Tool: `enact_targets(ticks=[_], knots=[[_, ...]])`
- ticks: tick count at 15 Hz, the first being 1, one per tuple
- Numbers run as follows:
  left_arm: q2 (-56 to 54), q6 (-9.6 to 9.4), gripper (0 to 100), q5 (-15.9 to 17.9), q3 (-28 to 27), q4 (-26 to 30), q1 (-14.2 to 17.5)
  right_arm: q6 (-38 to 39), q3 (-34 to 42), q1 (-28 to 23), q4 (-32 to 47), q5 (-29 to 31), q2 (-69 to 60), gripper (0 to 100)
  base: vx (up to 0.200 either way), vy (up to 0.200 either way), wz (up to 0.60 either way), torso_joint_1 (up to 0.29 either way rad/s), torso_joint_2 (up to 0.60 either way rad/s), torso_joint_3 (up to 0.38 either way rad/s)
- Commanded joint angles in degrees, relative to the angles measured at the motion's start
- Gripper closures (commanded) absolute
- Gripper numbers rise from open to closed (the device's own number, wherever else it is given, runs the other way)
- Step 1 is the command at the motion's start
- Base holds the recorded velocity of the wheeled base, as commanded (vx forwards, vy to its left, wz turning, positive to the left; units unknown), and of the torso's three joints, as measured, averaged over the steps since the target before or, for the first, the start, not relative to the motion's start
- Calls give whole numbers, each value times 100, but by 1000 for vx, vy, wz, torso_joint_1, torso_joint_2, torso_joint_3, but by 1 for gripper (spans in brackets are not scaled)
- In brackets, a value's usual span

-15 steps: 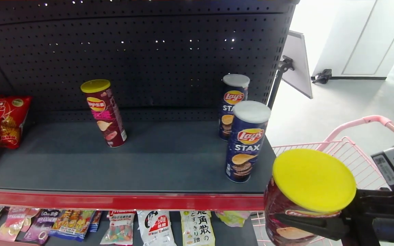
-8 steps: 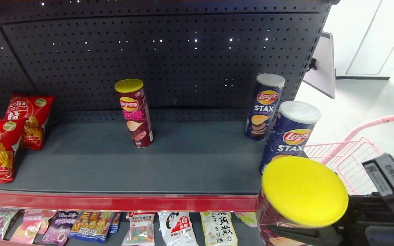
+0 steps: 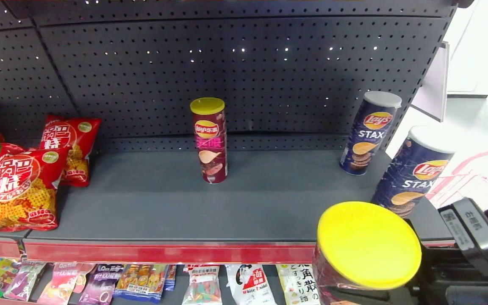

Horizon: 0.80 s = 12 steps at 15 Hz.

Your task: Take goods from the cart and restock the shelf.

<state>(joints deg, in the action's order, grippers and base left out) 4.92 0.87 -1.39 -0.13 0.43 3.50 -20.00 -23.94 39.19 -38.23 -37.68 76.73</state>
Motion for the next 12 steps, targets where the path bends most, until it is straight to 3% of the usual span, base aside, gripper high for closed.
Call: enact_targets(ticks=[1,8,12], knots=[[0,1,0,-2,5,1,2,-3,21,-8,0,-11,26,100,0,200,0,-2,7,2],[0,-7,0,-2,5,1,2,-3,39,-17,-9,-11,97,100,0,200,0,0,3,2],[0,1,0,-2,5,1,10,5,65,-26,-9,-11,97,100,0,0,0,0,0,0]])
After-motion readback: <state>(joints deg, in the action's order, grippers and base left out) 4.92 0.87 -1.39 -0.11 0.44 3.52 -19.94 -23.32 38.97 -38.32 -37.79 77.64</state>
